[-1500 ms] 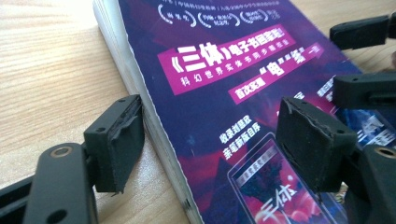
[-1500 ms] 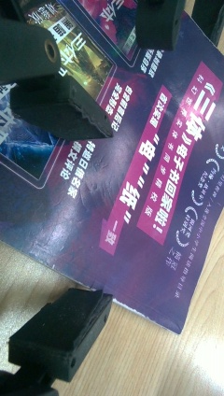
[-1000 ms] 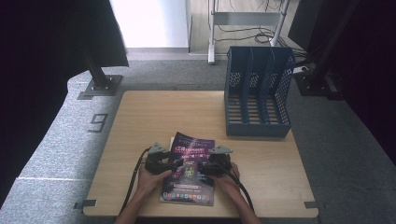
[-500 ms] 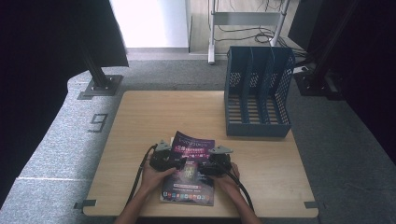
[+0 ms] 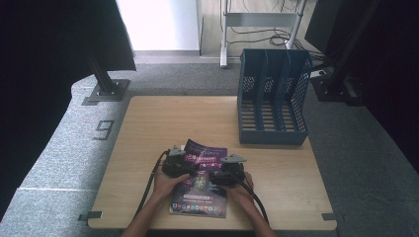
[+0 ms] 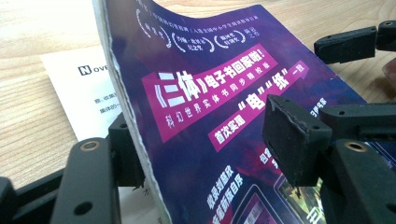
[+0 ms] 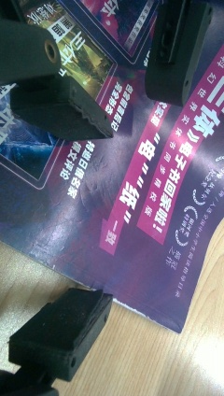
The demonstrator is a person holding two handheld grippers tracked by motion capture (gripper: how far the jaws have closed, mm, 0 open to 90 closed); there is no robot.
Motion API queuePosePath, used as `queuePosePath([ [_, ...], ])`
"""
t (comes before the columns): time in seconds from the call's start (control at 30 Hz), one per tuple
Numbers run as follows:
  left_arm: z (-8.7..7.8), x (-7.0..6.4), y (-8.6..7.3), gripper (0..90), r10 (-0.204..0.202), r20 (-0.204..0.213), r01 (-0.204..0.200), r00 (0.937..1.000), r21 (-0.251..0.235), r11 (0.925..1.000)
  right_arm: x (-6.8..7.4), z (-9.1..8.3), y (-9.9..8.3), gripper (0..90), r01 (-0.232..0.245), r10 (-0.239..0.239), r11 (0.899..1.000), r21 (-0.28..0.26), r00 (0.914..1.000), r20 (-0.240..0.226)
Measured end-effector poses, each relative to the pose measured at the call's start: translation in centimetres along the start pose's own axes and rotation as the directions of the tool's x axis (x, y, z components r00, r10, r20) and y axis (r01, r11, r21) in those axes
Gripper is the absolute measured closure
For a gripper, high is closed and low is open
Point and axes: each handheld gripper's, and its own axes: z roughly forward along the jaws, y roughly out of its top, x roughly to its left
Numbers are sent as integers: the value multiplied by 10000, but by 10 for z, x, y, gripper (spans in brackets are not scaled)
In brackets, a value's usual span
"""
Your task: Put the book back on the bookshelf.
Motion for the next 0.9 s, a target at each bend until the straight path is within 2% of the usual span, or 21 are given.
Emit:
queuePosePath([
  [0.33, 3, -3, 0, 452, 457, -618, -448, 9970, 169, 9989, 0, 0, 0, 171, -4, 4, 10000, -1, 10000, -3],
  [0.57, 4, 0, 1, 482, 352, -592, -347, 9976, 90, 9994, 0, 0, 0, 171, -1, 1, 10000, 11, 10000, -3],
  [0.9, 2, 1, 2, 671, 233, -603, -245, 9979, -179, 9995, 0, 0, 0, 171, -4, 4, 10000, 2, 10000, -1],
])
